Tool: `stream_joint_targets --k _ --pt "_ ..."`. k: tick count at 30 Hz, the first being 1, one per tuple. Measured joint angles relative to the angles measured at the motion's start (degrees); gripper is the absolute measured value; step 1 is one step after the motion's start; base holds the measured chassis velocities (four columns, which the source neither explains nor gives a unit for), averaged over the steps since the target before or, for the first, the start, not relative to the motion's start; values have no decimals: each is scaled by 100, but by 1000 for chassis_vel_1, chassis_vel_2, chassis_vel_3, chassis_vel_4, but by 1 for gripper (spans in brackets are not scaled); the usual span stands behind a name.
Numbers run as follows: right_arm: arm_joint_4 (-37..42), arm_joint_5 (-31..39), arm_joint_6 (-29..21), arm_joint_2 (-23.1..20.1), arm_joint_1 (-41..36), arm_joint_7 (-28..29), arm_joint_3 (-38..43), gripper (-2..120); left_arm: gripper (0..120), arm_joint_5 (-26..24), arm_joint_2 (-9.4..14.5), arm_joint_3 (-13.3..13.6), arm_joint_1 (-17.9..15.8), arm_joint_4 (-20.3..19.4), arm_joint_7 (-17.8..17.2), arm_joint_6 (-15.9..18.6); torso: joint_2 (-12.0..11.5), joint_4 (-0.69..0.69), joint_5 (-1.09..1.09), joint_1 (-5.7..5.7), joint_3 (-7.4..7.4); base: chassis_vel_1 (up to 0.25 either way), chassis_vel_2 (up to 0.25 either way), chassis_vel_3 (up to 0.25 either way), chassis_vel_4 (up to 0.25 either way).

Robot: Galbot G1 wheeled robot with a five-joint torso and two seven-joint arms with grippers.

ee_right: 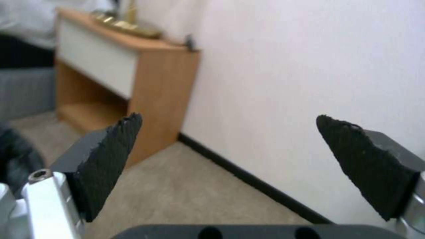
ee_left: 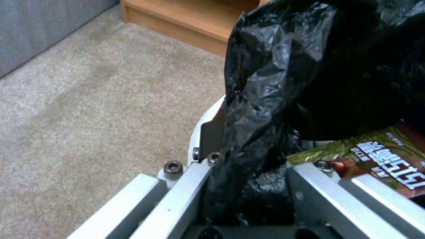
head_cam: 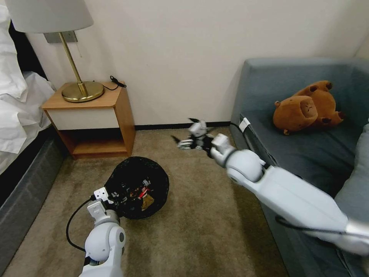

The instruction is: Pick up the trash bin, then pick up the garbage on the floor and place it into the trash bin.

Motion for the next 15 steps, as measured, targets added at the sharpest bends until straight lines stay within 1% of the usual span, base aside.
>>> stream_joint_targets --k 1,2,3,4,6,7,9,10,12,13,15 --pt "0 0 0 0 0 0 0 100 1 0 0 0 0 0 0 0 0 0 0 0 0 0 0 0 0" --pt "97 -65 5 141 -336 43 413 100 1 19 0 9 -1 5 0 8 0 4 -2 0 0 0 0 0 0" --pt "156 -133 7 303 -622 59 744 100 1 36 2 10 -1 9 0 15 1 4 -1 0 0 0 0 0 0" --pt "156 -133 7 303 -622 59 744 100 1 36 2 10 -1 9 0 15 1 4 -1 0 0 0 0 0 0" --pt "275 -307 0 705 -1197 49 1287 100 1 53 9 2 -1 29 0 16 1 3 -1 0 0 0 0 0 0" --pt "275 -307 0 705 -1197 49 1287 100 1 53 9 2 -1 29 0 16 1 3 -1 0 0 0 0 0 0" --pt "375 -582 3 1340 -1747 -55 1822 100 1 56 49 5 20 26 3 24 1 3 -2 0 0 0 0 0 0" --pt "375 -582 3 1340 -1747 -55 1822 100 1 56 49 5 20 26 3 24 1 3 -2 0 0 0 0 0 0" --pt "421 -867 59 1930 -2104 -139 2233 100 1 53 75 -5 29 1 5 28 1 5 -1 0 0 0 0 0 0" --pt "421 -867 59 1930 -2104 -139 2233 100 1 53 75 -5 29 1 5 28 1 5 -1 0 0 0 0 0 0" --pt "429 -1187 157 2307 -2346 -251 2526 100 1 43 101 -11 42 -16 9 28 1 4 -2 0 0 0 0 0 0"
